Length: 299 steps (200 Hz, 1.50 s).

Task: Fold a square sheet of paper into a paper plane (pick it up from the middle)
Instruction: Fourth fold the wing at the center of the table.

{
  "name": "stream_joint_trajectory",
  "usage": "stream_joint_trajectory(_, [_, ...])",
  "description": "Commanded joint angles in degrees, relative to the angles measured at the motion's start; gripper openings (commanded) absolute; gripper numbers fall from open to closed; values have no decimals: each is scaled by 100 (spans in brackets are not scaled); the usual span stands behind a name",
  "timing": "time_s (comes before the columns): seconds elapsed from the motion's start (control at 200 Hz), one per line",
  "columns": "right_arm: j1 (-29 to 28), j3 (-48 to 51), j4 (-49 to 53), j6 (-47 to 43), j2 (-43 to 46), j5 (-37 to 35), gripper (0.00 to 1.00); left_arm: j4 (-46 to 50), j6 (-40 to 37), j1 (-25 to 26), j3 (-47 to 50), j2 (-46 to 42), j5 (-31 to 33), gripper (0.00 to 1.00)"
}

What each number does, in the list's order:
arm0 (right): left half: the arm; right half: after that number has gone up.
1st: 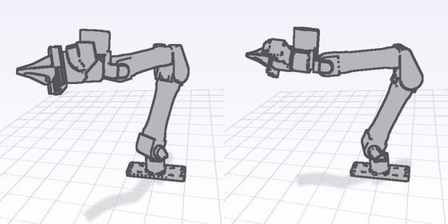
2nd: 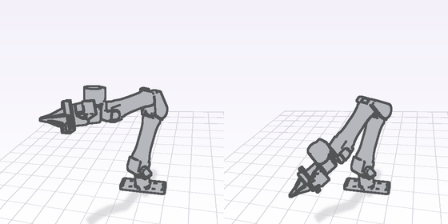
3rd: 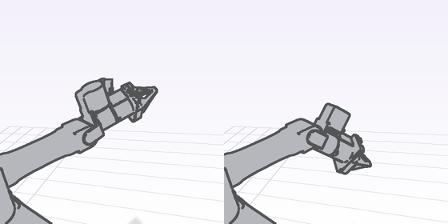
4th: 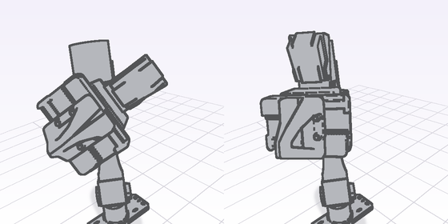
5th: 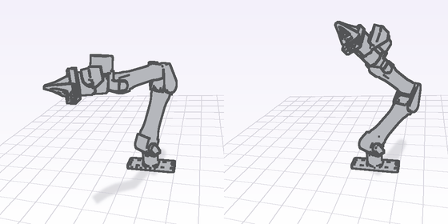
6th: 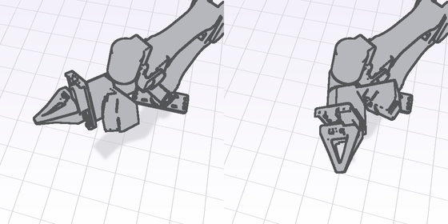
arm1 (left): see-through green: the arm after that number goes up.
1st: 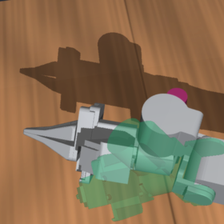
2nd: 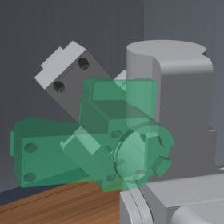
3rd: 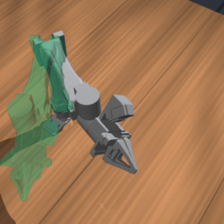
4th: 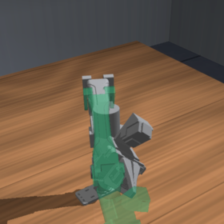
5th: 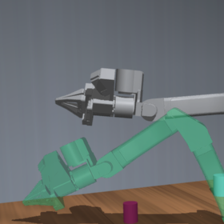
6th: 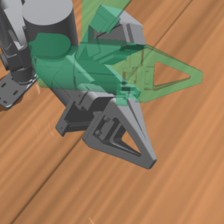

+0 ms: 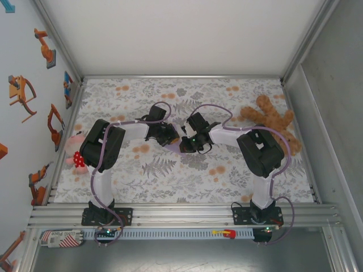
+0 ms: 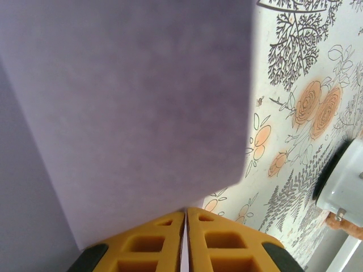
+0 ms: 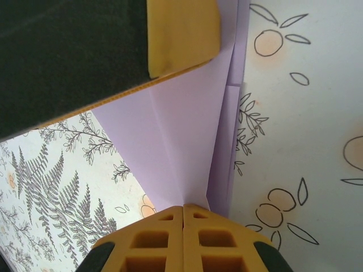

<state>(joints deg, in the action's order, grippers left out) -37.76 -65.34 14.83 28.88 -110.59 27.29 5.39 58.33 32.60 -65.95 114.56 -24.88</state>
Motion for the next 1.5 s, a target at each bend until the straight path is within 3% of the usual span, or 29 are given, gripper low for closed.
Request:
stream_joint_trajectory(0.0, [-30, 13, 266, -86, -146, -215, 0, 894, -89, 36, 214, 501, 668, 13])
stream_joint_trajectory(0.571, [-20, 416, 485, -269, -27, -36, 0, 1041, -111, 10, 179, 512, 805, 13])
stream_joint_trajectory(1.037, [22, 1407, 500, -225, 907, -73, 0, 1083, -126, -1, 180, 505, 804, 12])
stream_joint_trajectory(1.222, [32, 1288, 163, -193, 1421, 14, 0, 1040, -140, 9, 166, 455, 749, 12])
stream_joint_trajectory(1.492, [32, 657, -578, 350, 807, 298, 0, 963, -118, 22, 174, 434, 689, 12])
